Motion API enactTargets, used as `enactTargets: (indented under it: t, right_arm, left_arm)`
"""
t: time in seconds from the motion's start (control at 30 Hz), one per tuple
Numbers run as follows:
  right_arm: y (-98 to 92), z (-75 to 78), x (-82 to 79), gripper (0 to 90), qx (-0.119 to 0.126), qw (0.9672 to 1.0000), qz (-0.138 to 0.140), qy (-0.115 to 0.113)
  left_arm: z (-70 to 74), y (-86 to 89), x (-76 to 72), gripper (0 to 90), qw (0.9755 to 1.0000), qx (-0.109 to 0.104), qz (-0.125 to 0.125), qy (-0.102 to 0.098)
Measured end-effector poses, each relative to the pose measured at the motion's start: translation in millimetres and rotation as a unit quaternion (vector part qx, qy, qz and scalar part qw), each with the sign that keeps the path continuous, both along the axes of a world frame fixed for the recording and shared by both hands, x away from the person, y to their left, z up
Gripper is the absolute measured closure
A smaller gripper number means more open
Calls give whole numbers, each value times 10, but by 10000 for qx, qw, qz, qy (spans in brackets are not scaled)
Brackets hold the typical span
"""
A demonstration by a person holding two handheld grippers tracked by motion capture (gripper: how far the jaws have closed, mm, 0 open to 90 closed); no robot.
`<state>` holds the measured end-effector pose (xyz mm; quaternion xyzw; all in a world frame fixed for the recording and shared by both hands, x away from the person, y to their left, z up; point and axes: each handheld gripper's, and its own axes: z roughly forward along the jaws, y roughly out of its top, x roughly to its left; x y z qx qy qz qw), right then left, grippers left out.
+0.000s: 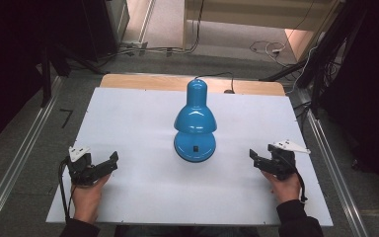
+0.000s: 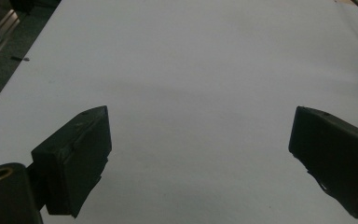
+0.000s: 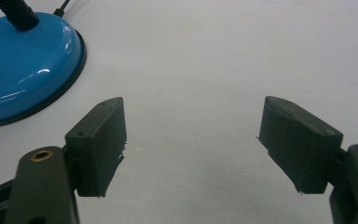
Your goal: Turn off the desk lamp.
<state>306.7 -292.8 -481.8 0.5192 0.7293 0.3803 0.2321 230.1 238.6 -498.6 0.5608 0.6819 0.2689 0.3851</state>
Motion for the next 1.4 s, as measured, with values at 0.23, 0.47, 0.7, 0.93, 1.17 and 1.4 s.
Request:
enactTargets:
  t: [0.23,0.47,0.7,0.93,1.17,1.4]
  right_arm:
    - [-73,9,-19,215,-4,10000,-60,-9]
    - [-160,9,-45,215,2,9999,-143,-13]
    - [-242,22,-75,214,19,9997,-240,-27]
    - [-336,26,-105,215,39,9994,-338,-25]
    - [-483,27,-135,214,47,9987,-507,-4]
    - [-674,-72,-114,142,-175,9969,-759,69]
  left_arm:
    - [-3,5,0,62,10000,-9,16,5]
    - [-6,9,-2,62,10000,-31,28,22]
    - [-12,20,-3,62,10000,-60,50,42]
    - [-20,36,-7,62,9999,-99,79,69]
    - [-35,61,-11,62,9997,-185,139,117]
    - [-44,69,-13,62,9995,-222,167,139]
